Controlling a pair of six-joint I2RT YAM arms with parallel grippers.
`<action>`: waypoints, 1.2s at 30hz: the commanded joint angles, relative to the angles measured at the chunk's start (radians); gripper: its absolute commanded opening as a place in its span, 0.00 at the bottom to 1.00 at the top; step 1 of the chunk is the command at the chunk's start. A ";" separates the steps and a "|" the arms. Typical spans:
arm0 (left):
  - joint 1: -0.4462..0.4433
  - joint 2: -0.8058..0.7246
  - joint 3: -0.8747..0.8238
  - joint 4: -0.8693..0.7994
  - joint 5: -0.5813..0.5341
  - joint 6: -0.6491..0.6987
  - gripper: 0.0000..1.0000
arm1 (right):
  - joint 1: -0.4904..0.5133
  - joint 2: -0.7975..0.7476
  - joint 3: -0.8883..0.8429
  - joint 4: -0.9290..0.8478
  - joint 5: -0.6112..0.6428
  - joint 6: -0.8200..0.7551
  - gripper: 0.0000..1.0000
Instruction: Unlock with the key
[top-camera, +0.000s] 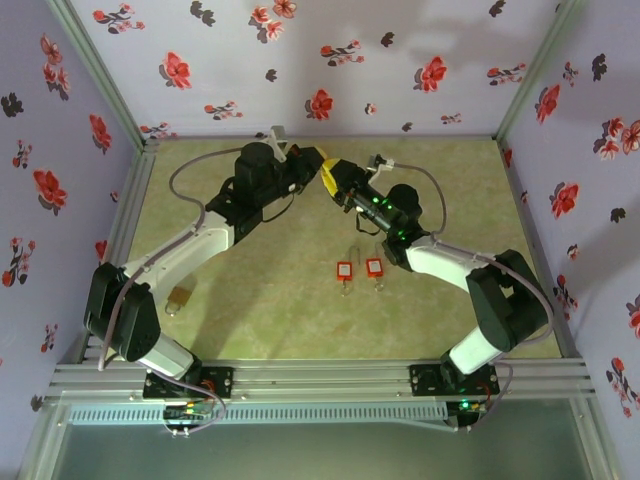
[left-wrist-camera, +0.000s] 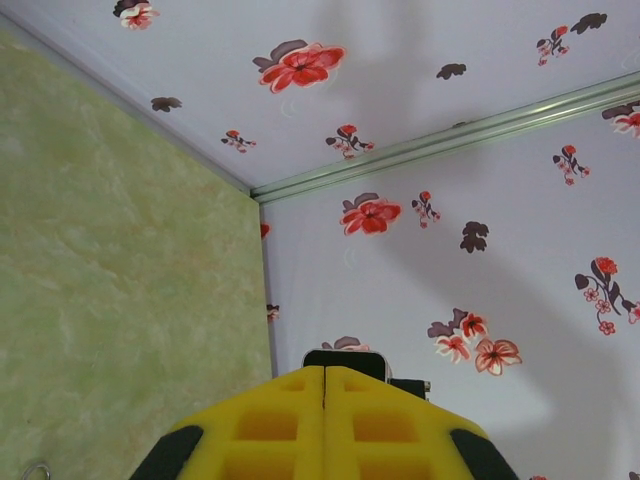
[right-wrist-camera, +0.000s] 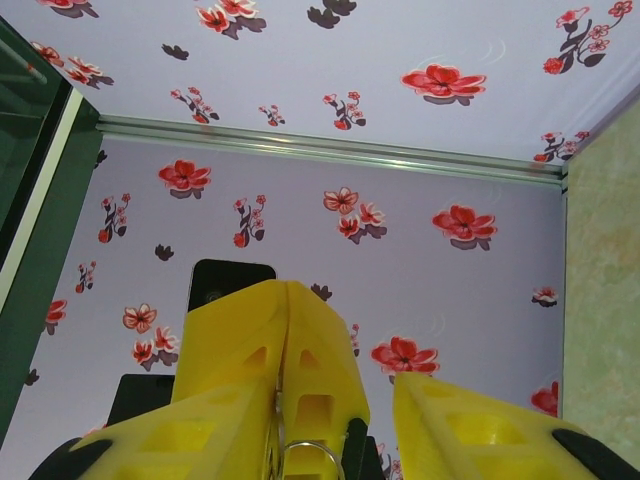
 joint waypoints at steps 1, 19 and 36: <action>-0.001 -0.022 -0.018 0.033 -0.007 0.005 0.00 | 0.029 0.003 0.023 0.080 -0.025 0.017 0.36; -0.002 -0.018 -0.055 0.065 -0.011 -0.009 0.00 | 0.041 0.002 0.054 0.062 -0.072 0.035 0.00; 0.058 -0.124 -0.091 -0.044 -0.054 -0.001 0.66 | 0.028 -0.047 0.057 -0.159 -0.137 -0.082 0.00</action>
